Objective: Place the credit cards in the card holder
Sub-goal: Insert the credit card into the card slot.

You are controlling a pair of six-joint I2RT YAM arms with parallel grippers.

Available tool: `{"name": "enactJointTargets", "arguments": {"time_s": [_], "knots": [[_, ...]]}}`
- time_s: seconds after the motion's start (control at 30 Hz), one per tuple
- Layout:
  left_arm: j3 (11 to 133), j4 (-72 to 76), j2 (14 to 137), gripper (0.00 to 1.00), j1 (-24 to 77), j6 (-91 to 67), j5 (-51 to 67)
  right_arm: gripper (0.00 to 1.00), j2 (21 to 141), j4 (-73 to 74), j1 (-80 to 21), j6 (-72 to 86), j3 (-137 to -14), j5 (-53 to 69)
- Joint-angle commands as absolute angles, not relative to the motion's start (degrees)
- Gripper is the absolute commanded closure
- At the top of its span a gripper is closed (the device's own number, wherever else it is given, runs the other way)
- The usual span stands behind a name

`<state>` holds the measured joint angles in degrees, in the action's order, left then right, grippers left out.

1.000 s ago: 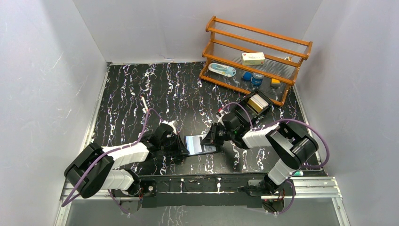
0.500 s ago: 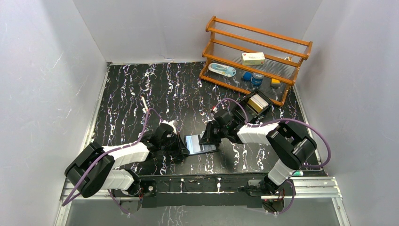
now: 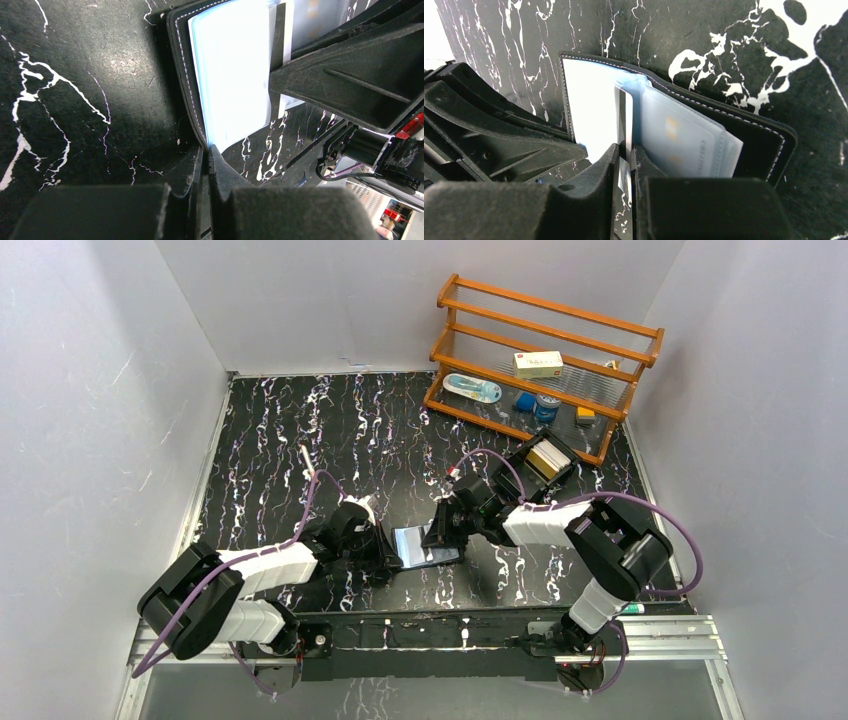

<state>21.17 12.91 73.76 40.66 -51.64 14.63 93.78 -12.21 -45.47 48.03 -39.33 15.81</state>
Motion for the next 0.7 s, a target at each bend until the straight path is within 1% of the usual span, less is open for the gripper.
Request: {"name": "enactJointTargets", "arguments": {"time_s": [0.0,0.2,0.23,0.27,0.3,0.67], "knots": [[21.62,11.73,73.35,1.0,40.78,-50.36,14.81,0.81,90.88,-6.15,-46.51,47.07,-40.47,12.84],[21.62,11.38,73.04,1.0,40.84,-50.36,14.68,0.81,90.23,-3.48,-46.41,47.07,-41.66,11.7],[21.74,11.28,73.04,1.0,40.79,-50.3,14.69,0.81,90.03,-3.06,-46.41,23.54,-42.06,11.55],[21.83,11.18,73.04,1.0,40.78,-50.21,14.68,0.81,89.89,-2.61,-46.41,42.36,-42.36,11.45],[21.92,10.97,72.98,1.0,40.78,-50.14,14.68,0.81,89.62,-2.29,-46.41,44.52,-42.51,11.35],[22.23,10.33,72.86,1.0,40.77,-49.88,14.77,0.81,89.05,-2.82,-46.28,45.78,-42.07,11.43]]}}
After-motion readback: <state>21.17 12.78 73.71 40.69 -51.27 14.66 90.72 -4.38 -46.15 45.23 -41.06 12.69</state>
